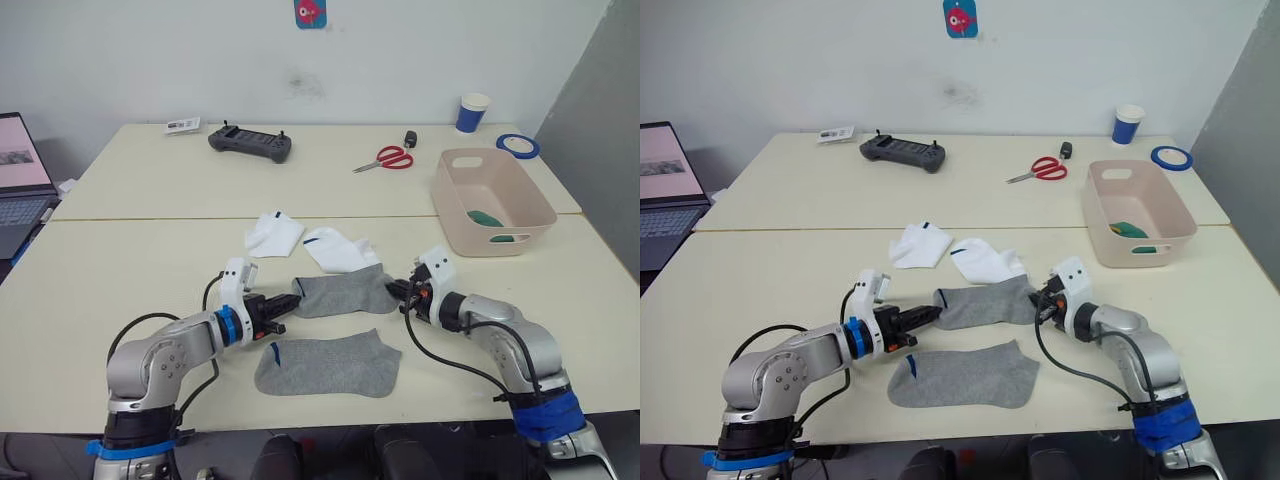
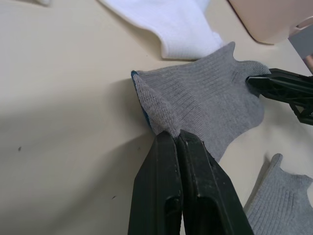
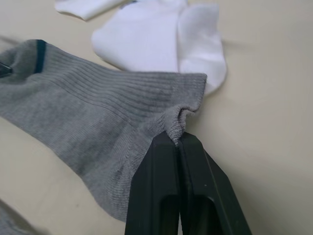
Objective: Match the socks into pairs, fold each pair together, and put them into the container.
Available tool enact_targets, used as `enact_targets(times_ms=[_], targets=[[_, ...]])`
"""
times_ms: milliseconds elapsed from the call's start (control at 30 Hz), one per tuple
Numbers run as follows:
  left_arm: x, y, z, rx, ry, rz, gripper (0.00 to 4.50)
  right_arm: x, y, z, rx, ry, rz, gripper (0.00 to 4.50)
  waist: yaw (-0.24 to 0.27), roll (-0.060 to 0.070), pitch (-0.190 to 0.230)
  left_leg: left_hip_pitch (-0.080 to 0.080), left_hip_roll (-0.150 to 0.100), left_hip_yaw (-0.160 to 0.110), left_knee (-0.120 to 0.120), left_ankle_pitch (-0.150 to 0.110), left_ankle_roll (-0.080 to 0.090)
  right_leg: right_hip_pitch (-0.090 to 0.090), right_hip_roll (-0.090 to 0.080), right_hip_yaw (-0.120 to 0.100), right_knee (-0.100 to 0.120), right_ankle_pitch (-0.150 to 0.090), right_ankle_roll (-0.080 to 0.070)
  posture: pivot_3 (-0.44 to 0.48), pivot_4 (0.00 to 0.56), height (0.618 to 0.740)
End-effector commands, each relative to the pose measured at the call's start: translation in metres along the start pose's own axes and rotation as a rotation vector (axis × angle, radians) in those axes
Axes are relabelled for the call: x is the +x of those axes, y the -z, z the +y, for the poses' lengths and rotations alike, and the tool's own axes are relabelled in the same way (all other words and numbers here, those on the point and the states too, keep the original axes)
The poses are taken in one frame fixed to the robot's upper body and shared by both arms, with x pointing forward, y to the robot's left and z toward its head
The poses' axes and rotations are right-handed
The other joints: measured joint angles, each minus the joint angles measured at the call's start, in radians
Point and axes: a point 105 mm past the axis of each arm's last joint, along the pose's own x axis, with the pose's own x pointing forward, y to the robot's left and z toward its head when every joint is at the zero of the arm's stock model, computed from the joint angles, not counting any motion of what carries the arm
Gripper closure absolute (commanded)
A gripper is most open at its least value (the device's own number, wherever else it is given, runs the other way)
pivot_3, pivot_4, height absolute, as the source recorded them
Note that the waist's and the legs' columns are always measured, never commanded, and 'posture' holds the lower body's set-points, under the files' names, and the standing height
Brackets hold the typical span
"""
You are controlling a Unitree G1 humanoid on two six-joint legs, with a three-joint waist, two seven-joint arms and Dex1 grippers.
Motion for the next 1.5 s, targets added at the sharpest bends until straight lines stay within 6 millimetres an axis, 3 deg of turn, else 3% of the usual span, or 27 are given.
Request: enact_targets(times_ms=[33, 200, 400, 567, 767, 967, 1133, 1233, 1333, 1500], targets=[[-0.014, -0.020, -0.013, 0.103, 0.054, -0.071, 4.50, -0.012, -0.021, 0.012, -0.047, -0.039, -0.079, 4.45, 0.000, 0.000, 0.000, 0.000, 0.000, 0.000, 0.000, 0.000, 0.000, 0.000, 0.000, 0.000, 0.000, 0.000, 0.000, 0.000, 0.150, 0.740], [-0.059, -0.035, -0.034, 0.177, 0.151, -0.113, 4.50, -0.046, -0.042, 0.052, -0.031, -0.160, -0.195, 4.45, -0.002, 0.000, 0.000, 0.000, 0.001, 0.000, -0.005, 0.000, 0.000, -0.001, 0.000, 0.000, -0.003, 0.000, 0.000, 0.000, 0.150, 0.740], [-0.104, -0.008, -0.049, 0.119, 0.178, 0.002, 4.50, -0.079, -0.023, 0.081, 0.030, -0.263, -0.114, 4.45, -0.002, 0.000, 0.000, 0.000, 0.001, 0.000, -0.009, 0.000, 0.000, 0.000, -0.001, 0.000, -0.009, -0.001, -0.001, 0.000, 0.150, 0.740], [-0.099, 0.031, -0.038, 0.080, 0.067, 0.059, 4.50, -0.077, 0.004, 0.089, 0.017, -0.257, -0.016, 4.45, -0.001, 0.000, 0.000, 0.000, 0.001, 0.002, -0.009, 0.000, 0.000, 0.001, -0.003, 0.001, -0.014, -0.002, -0.005, 0.000, 0.150, 0.740], [-0.083, 0.057, -0.036, 0.060, 0.015, 0.058, 4.50, -0.072, 0.034, 0.085, -0.056, -0.209, 0.077, 4.45, 0.004, -0.004, -0.003, 0.001, -0.001, 0.003, -0.008, 0.000, -0.001, 0.000, -0.004, 0.001, -0.015, -0.002, -0.006, 0.000, 0.150, 0.740], [-0.085, 0.080, -0.029, 0.078, -0.030, 0.130, 4.50, -0.072, 0.047, 0.082, -0.087, -0.186, 0.121, 4.45, 0.005, -0.005, -0.003, 0.000, 0.001, 0.002, -0.010, 0.000, -0.001, 0.000, -0.003, 0.001, -0.016, -0.002, -0.007, 0.000, 0.150, 0.740], [-0.085, 0.085, -0.029, 0.098, -0.026, 0.132, 4.50, -0.071, 0.052, 0.079, -0.092, -0.178, 0.142, 4.45, 0.006, -0.005, -0.003, 0.000, 0.001, 0.002, -0.010, 0.000, -0.001, 0.000, -0.003, 0.001, -0.016, -0.003, -0.008, 0.000, 0.150, 0.740], [-0.085, 0.087, -0.029, 0.106, -0.032, 0.131, 4.50, -0.070, 0.049, 0.077, -0.093, -0.167, 0.123, 3.73, 0.006, -0.005, -0.003, 0.000, 0.000, 0.003, -0.010, 0.000, -0.001, 0.000, -0.004, 0.002, -0.016, -0.003, -0.008, 0.000, 0.150, 0.740], [-0.088, 0.081, -0.031, 0.136, -0.016, 0.109, 3.80, -0.071, 0.041, 0.078, -0.079, -0.176, 0.083, 2.70, 0.006, -0.005, -0.003, 0.000, 0.000, 0.003, -0.010, 0.000, -0.001, 0.000, -0.004, 0.001, -0.016, -0.003, -0.008, 0.000, 0.150, 0.740], [-0.104, 0.066, -0.025, 0.238, -0.023, 0.095, 2.23, -0.075, 0.028, 0.073, -0.104, -0.157, 0.031, 0.99, 0.006, -0.005, -0.003, 0.000, 0.001, 0.002, -0.010, 0.000, -0.001, 0.000, -0.003, 0.001, -0.016, -0.003, -0.008, 0.000, 0.150, 0.740]])
